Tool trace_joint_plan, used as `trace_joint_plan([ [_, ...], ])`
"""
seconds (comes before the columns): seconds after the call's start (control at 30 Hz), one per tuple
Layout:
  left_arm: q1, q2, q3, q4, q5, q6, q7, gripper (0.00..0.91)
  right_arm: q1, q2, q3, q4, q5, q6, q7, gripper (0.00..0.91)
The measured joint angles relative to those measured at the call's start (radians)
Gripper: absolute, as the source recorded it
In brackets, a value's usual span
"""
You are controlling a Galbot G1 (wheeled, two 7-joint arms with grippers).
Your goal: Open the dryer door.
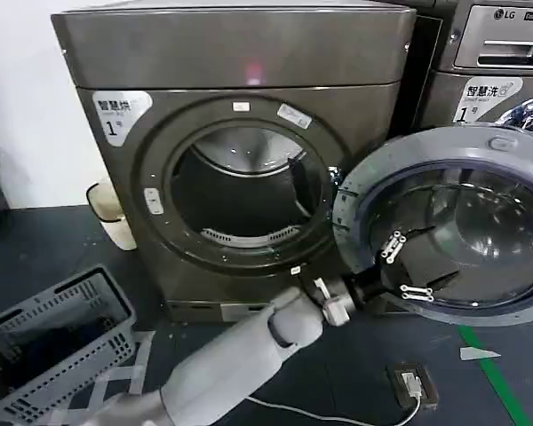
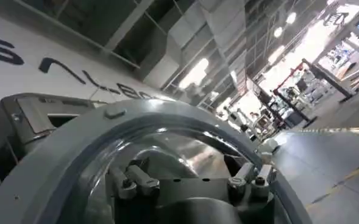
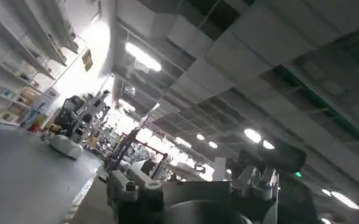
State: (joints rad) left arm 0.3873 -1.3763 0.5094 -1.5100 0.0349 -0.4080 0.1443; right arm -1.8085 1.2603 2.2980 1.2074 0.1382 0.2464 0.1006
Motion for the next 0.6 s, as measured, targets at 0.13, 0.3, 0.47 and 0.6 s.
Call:
trace_joint_plan([
  [0.13,0.019,0.102,-0.009,-0.074,0.055,-0.021,-0.001,0.907,0.002,-0.018,0.012,-0.019,-0.035,-0.032,0.027,0.907],
  [0.3,0.033,0.258,-0.021,-0.161,0.141,-0.093,-0.026,0.907,-0.017,-0.058,0.032,-0.074,-0.038,-0.033,0.018,0.907],
  [0.47,0.055,0.412,-0.078,-0.211,0.357,-0.206,-0.026,0.907,-0.016,-0.08,0.028,-0.108,-0.037,-0.019,-0.006,0.907],
  [0.6,0.086,0.528,-0.159,-0.231,0.568,-0.332,-0.029,0.907,-0.006,-0.095,0.016,-0.111,-0.038,-0.018,-0.018,0.907],
])
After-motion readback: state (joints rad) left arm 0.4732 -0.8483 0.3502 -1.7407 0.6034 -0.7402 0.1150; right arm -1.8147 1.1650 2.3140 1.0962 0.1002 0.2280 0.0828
